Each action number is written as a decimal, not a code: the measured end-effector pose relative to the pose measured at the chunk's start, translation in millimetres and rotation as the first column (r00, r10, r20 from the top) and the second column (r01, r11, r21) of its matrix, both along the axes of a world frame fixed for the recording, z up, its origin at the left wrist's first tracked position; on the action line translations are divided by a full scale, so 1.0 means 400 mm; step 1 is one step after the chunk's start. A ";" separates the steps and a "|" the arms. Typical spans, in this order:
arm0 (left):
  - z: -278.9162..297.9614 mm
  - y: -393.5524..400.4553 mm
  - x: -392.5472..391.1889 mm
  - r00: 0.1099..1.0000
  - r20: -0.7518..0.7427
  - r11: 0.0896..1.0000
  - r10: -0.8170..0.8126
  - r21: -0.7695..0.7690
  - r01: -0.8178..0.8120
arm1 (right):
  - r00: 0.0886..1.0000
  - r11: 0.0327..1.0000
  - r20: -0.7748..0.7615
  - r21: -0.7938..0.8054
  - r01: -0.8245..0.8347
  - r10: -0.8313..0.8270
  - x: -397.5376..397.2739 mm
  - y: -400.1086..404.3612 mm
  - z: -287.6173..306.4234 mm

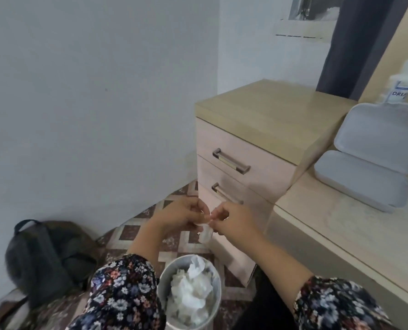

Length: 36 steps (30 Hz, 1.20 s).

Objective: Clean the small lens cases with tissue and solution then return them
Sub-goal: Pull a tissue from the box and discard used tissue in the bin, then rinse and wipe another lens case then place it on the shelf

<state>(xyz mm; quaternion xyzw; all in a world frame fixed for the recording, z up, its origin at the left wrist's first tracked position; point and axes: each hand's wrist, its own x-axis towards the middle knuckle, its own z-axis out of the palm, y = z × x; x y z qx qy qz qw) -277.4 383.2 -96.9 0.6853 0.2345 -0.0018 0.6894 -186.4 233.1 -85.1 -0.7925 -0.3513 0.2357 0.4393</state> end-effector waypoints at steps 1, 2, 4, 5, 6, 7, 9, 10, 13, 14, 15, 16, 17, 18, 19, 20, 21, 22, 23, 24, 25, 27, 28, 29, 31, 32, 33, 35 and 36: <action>-0.014 0.008 -0.011 0.999 -0.032 1.000 0.003 0.023 -0.002 | 1.000 1.000 -0.015 -0.022 -0.004 0.004 -0.008 0.014 -0.018; -0.027 0.015 -0.022 0.997 -0.071 0.999 0.011 0.050 -0.007 | 1.000 0.999 -0.028 -0.053 -0.007 0.006 -0.015 0.028 -0.038; -0.047 0.024 -0.039 0.987 -0.159 0.992 0.025 0.123 -0.005 | 0.999 0.990 -0.036 -0.138 -0.028 0.023 -0.030 0.053 -0.071; -0.058 0.030 -0.046 0.979 -0.204 0.985 0.030 0.174 0.006 | 0.998 0.984 -0.058 -0.176 -0.040 0.030 -0.038 0.063 -0.085; -0.069 0.035 -0.052 0.970 -0.241 0.974 0.035 0.225 0.020 | 0.993 0.979 -0.114 -0.200 -0.049 0.027 -0.046 0.071 -0.097; -0.082 0.042 -0.057 0.961 -0.274 0.962 0.047 0.273 0.031 | 0.980 0.975 -0.198 -0.215 -0.059 0.015 -0.054 0.079 -0.105; -0.110 0.053 -0.065 0.940 -0.334 0.934 0.073 0.353 0.053 | 0.932 0.962 -0.361 -0.257 -0.092 -0.007 -0.066 0.088 -0.112; -0.123 0.057 -0.068 0.927 -0.366 0.920 0.081 0.386 0.072 | 0.917 0.954 -0.399 -0.277 -0.115 -0.006 -0.070 0.092 -0.115; -0.151 0.057 -0.074 0.881 -0.470 0.905 0.058 0.398 0.153 | 0.919 0.940 -0.394 -0.311 -0.138 0.004 -0.069 0.095 -0.125; -0.159 0.054 -0.076 0.862 -0.505 0.911 0.045 0.376 0.172 | 0.927 0.940 -0.375 -0.317 -0.129 0.000 -0.067 0.095 -0.127; -0.163 0.050 -0.077 0.844 -0.535 0.917 0.037 0.353 0.184 | 0.933 0.940 -0.359 -0.320 -0.118 -0.005 -0.065 0.094 -0.129; -0.168 0.048 -0.077 0.829 -0.558 0.921 0.035 0.340 0.189 | 0.939 0.941 -0.345 -0.319 -0.113 -0.004 -0.062 0.091 -0.128; -0.171 0.046 -0.077 0.820 -0.571 0.922 0.037 0.336 0.193 | 0.943 0.943 -0.332 -0.315 -0.109 -0.002 -0.058 0.089 -0.128; -0.173 0.045 -0.075 0.819 -0.572 0.918 0.040 0.345 0.196 | 0.946 0.946 -0.323 -0.306 -0.107 0.002 -0.054 0.085 -0.129; -0.170 0.044 -0.072 0.822 -0.568 0.912 0.042 0.358 0.202 | 0.948 0.950 -0.320 -0.293 -0.103 0.004 -0.050 0.082 -0.128; -0.164 0.043 -0.068 0.827 -0.560 0.904 0.039 0.373 0.209 | 0.947 0.955 -0.320 -0.280 -0.096 0.001 -0.048 0.078 -0.126; -0.159 0.042 -0.062 0.833 -0.553 0.895 0.037 0.388 0.218 | 0.948 0.959 -0.319 -0.270 -0.086 -0.005 -0.045 0.074 -0.123; -0.153 0.042 -0.057 0.839 -0.543 0.888 0.030 0.400 0.227 | 0.950 0.962 -0.313 -0.261 -0.074 -0.012 -0.041 0.072 -0.120; -0.143 0.040 -0.051 0.844 -0.537 0.883 0.021 0.405 0.235 | 0.952 0.965 -0.305 -0.255 -0.060 -0.021 -0.036 0.069 -0.117; -0.133 0.038 -0.045 0.849 -0.529 0.881 0.013 0.407 0.240 | 0.954 0.967 -0.297 -0.251 -0.048 -0.029 -0.033 0.066 -0.109; -0.121 0.033 -0.039 0.856 -0.517 0.882 0.006 0.405 0.239 | 0.957 0.967 -0.287 -0.249 -0.043 -0.032 -0.030 0.062 -0.100; -0.095 0.024 -0.024 0.881 -0.474 0.884 -0.001 0.412 0.222 | 0.962 0.974 -0.274 -0.223 -0.040 -0.023 -0.023 0.055 -0.081; -0.080 0.018 -0.016 0.896 -0.444 0.878 -0.004 0.427 0.216 | 0.962 0.980 -0.273 -0.194 -0.032 -0.022 -0.018 0.050 -0.070; -0.061 0.008 -0.003 0.911 -0.412 0.866 -0.013 0.450 0.216 | 0.961 0.987 -0.274 -0.162 -0.014 -0.032 -0.011 0.042 -0.056; -0.025 -0.007 0.018 0.939 -0.345 0.853 -0.017 0.485 0.194 | 0.959 0.993 -0.279 -0.116 0.016 -0.049 -0.001 0.035 -0.030; -0.006 -0.016 0.030 0.948 -0.317 0.847 -0.022 0.498 0.186 | 0.961 0.995 -0.271 -0.094 0.028 -0.052 0.007 0.030 -0.019; 0.015 -0.026 0.040 0.955 -0.296 0.840 -0.029 0.511 0.183 | 0.964 0.997 -0.261 -0.072 0.033 -0.050 0.013 0.023 -0.005; 0.056 -0.046 0.058 0.967 -0.252 0.830 -0.033 0.532 0.167 | 0.972 0.999 -0.231 -0.028 0.042 -0.047 0.020 0.009 0.023; 0.073 -0.054 0.066 0.972 -0.231 0.833 -0.028 0.532 0.151 | 0.979 0.999 -0.197 -0.008 0.050 -0.050 0.023 0.001 0.037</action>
